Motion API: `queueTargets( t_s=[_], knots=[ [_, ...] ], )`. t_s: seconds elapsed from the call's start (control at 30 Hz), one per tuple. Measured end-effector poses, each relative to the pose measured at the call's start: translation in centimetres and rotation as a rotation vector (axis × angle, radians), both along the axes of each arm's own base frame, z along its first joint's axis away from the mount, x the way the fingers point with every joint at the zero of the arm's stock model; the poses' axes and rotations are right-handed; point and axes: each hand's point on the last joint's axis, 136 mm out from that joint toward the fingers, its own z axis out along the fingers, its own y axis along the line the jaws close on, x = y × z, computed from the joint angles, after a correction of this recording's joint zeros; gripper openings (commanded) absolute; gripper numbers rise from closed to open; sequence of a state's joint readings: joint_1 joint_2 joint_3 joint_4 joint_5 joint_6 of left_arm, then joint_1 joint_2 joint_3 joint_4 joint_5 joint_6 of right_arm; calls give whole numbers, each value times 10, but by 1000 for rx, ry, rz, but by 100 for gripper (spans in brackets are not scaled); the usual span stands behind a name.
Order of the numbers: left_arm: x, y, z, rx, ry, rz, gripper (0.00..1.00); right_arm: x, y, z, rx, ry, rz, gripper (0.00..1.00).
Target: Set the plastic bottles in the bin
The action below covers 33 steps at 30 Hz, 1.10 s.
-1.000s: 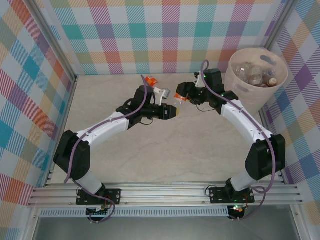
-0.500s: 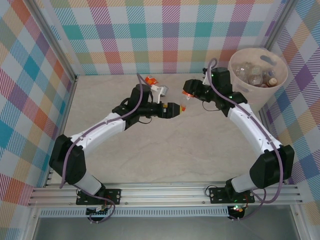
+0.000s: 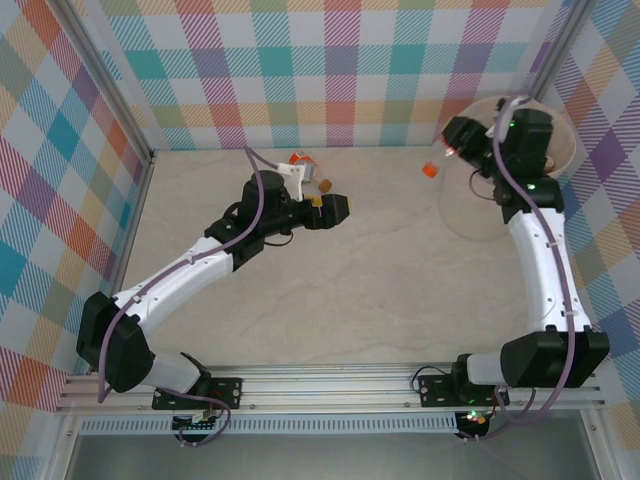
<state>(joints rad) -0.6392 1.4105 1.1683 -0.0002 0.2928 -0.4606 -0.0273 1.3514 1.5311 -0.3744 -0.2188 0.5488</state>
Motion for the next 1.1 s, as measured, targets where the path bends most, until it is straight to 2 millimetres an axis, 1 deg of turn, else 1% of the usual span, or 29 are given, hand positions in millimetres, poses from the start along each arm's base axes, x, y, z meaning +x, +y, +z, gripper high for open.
queueTargets(
  t_s=[0.1,0.17,0.27,0.37,0.5,0.6,0.7,0.8,1.0,1.1],
  knots=[
    [2,1,-1,0,4,14,100,2,-28,24,-28,-60,-75,53],
    [3,2,-2,-1,10,22,100,6,-43,36,-40,-91,-115,54],
    [5,1,-5,3,19,28,100,16,-66,43,-47,-110,-175,55],
    [6,1,-9,8,28,31,100,32,-88,34,-37,-93,-227,56],
    [6,1,-13,15,41,31,100,56,-115,8,-13,-33,-289,56],
    [6,1,-14,19,49,32,100,71,-131,-12,18,11,-328,56],
    [6,1,-14,18,48,33,100,84,-138,-27,50,44,-350,57],
    [6,1,-14,17,53,34,100,98,-143,-30,78,49,-363,60],
    [8,3,-15,14,62,53,100,117,-147,-25,117,49,-368,82],
    [9,4,-16,20,64,64,100,120,-148,-24,124,54,-367,87]
  ],
)
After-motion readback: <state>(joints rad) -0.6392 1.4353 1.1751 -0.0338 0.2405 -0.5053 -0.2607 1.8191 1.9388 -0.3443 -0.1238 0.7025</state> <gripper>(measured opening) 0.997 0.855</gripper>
